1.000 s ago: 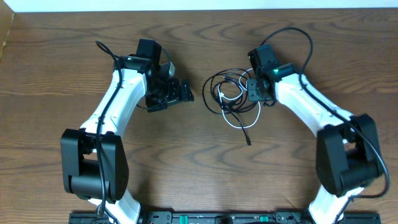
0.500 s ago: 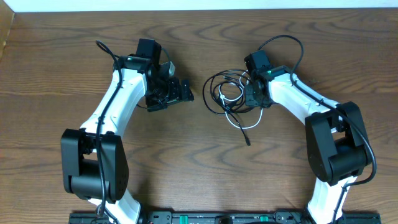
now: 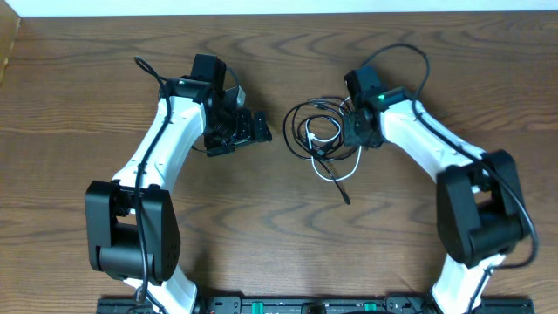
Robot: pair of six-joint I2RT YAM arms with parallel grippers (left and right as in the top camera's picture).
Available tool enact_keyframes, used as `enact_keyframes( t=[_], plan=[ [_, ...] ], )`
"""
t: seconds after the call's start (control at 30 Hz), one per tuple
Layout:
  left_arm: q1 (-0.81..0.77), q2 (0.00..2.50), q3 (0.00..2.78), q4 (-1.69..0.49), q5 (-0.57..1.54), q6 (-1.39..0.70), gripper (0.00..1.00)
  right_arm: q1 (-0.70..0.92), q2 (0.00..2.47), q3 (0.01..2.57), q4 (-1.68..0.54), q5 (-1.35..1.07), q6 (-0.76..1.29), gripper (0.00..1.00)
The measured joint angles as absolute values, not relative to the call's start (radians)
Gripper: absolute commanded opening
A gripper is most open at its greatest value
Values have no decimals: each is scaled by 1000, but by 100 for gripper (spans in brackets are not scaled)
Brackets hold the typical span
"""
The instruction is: Untangle cables
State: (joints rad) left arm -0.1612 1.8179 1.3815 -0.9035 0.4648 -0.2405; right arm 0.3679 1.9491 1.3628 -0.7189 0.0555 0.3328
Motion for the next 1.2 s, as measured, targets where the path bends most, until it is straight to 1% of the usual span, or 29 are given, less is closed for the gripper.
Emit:
enact_keyframes(
  t=[0.3,0.53,0.73,0.97,1.0,1.03,1.1,1.2],
  plan=[
    [-161,1818,1382,-903,465,-241,98,368,1758,1378,-710,-82,334,2],
    [-161,1818,1382,-904,465,-240,97,368,1637,1379,-643,-194,360,1],
    [-161,1818,1382,-904,465,-241,97,368,1571,1379,-566,-295,383,2],
    [-161,1818,1382,-904,465,-241,97,368,1553,1380,-487,-387,444,2],
    [-161,1818,1382,-904,465,-241,97,367,1553,1380,-487,-392,449,4],
    [-161,1818,1382,-904,465,-241,98,365,1553,1380,-490,-394,452,9],
    [-161,1818,1382,-904,465,-241,98,365,1553,1380,-513,-383,453,11],
    [-161,1818,1382,-905,465,-241,98,365,1553,1382,-622,-283,443,15]
  ],
)
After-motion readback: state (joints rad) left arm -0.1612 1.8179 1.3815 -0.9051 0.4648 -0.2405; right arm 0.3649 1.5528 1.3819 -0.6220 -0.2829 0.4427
